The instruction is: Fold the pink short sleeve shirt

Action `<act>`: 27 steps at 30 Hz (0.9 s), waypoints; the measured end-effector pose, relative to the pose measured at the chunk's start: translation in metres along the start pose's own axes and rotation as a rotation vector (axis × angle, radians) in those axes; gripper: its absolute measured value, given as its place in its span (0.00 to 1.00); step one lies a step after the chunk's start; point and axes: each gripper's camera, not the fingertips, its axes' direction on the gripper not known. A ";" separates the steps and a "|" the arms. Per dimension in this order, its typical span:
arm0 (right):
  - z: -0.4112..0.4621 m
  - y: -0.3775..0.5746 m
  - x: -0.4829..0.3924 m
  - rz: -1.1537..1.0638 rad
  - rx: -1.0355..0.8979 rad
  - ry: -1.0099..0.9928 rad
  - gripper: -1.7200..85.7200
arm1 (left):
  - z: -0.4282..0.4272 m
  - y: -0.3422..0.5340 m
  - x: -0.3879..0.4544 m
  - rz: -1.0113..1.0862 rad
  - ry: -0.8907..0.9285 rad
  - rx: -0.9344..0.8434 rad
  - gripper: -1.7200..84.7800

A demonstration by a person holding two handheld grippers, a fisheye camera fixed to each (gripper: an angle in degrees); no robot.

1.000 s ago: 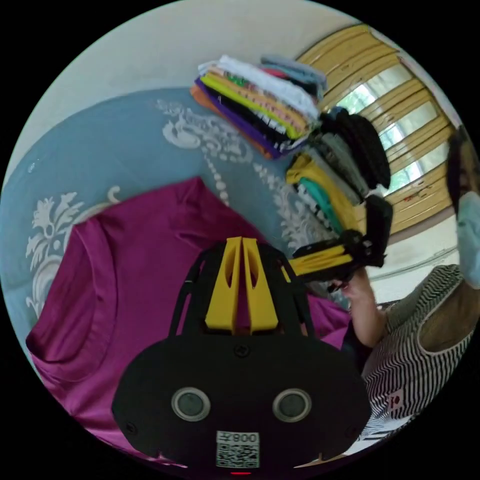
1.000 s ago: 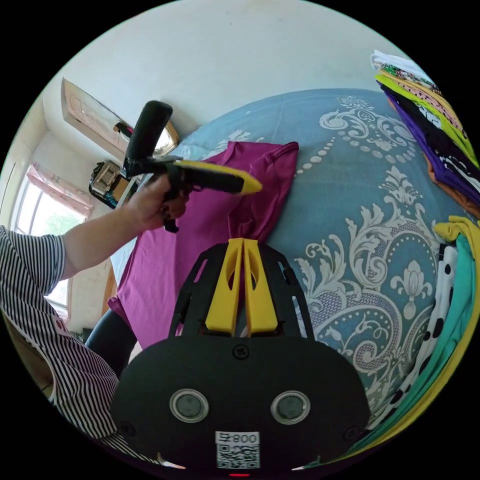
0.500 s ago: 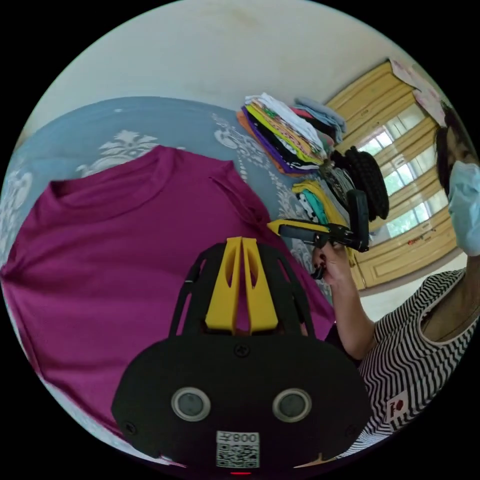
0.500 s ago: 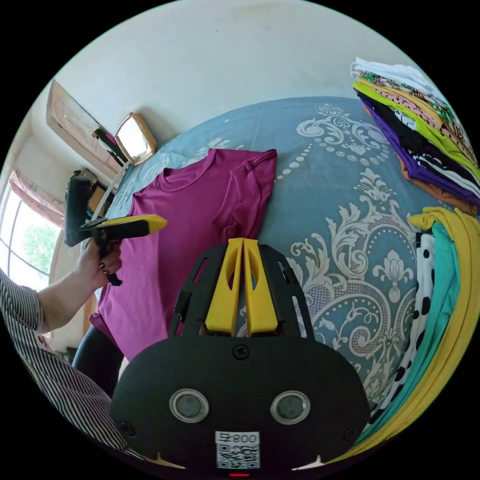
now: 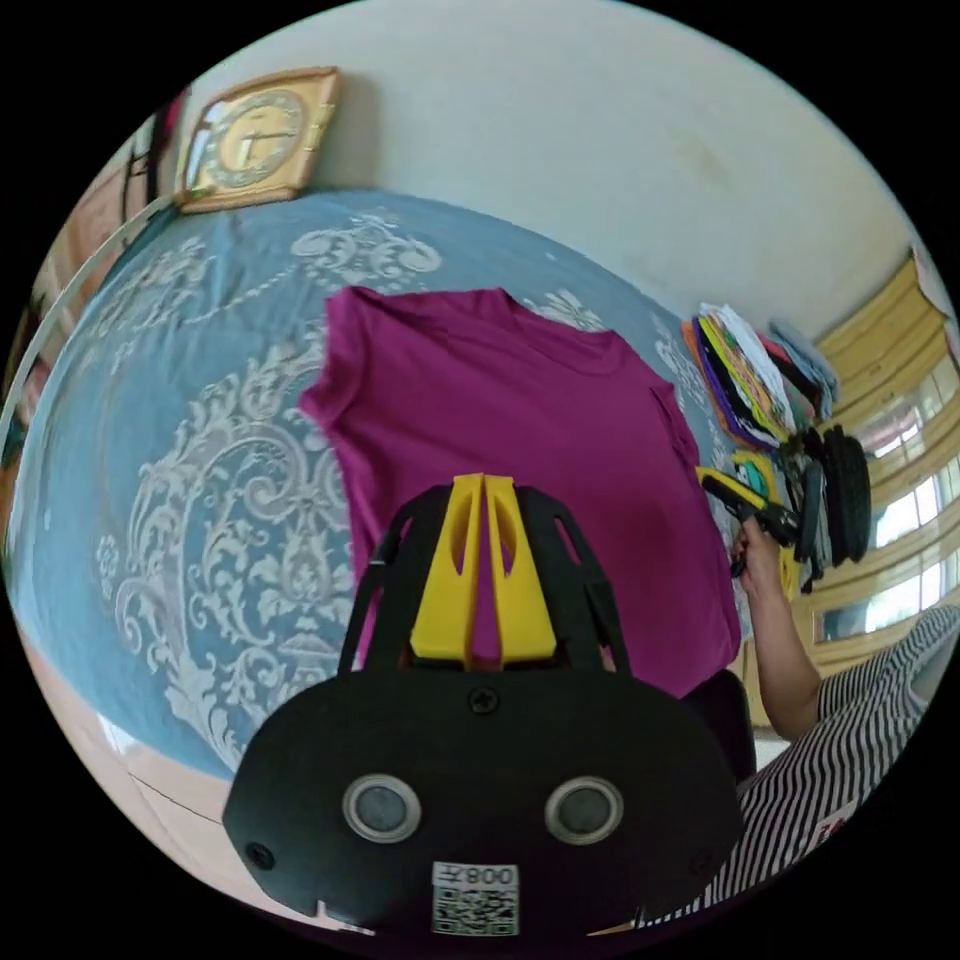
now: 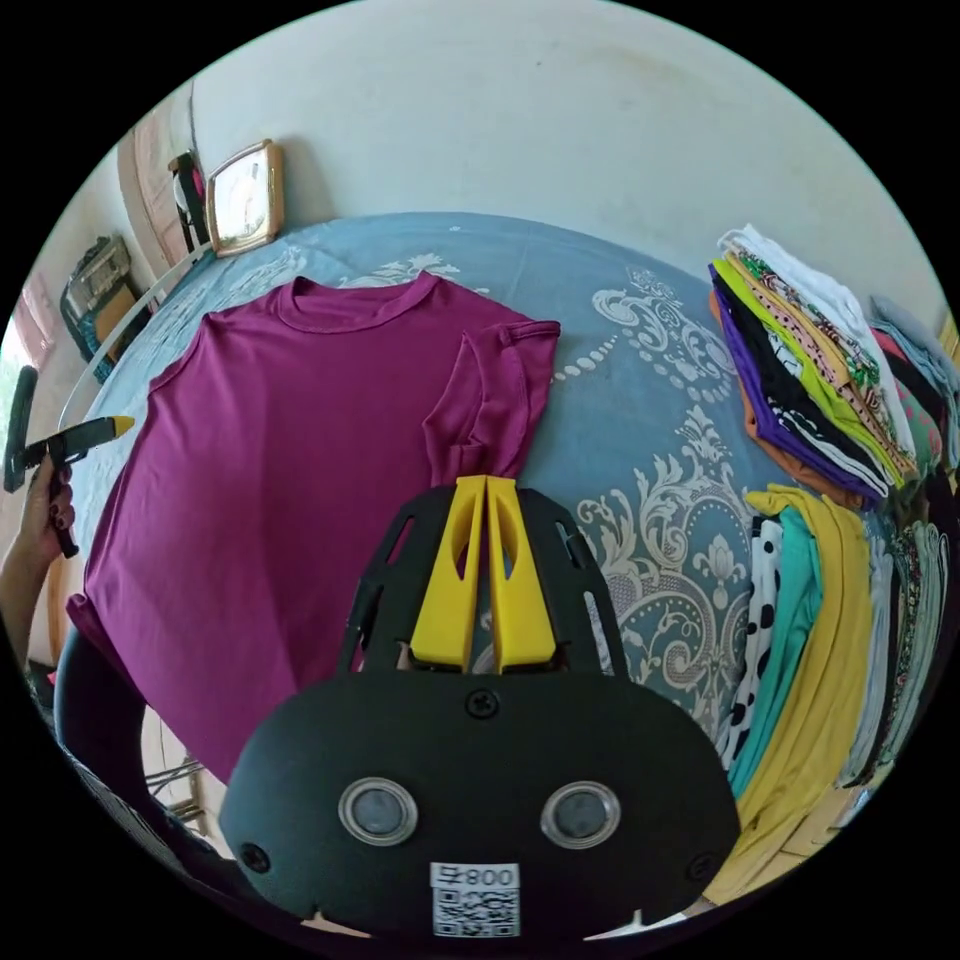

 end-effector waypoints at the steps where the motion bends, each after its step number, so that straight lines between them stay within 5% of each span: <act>1: -0.004 -0.006 -0.001 0.032 -0.022 -0.001 0.02 | -0.025 -0.004 -0.029 -0.058 -0.008 0.036 0.05; 6: -0.033 -0.020 0.006 0.281 0.006 -0.038 0.02 | -0.099 -0.019 -0.146 -0.259 0.066 0.129 0.10; 11: -0.038 -0.072 -0.056 0.259 0.024 -0.134 0.02 | -0.138 -0.048 -0.226 -0.342 0.197 0.149 0.12; 21: 0.040 -0.290 -0.377 -0.349 -0.059 -0.500 0.07 | -0.220 -0.103 -0.301 -0.309 0.344 0.163 0.06; 27: 0.074 -0.389 -0.543 -0.617 -0.074 -0.460 0.08 | -0.262 -0.121 -0.332 -0.316 0.423 0.173 0.05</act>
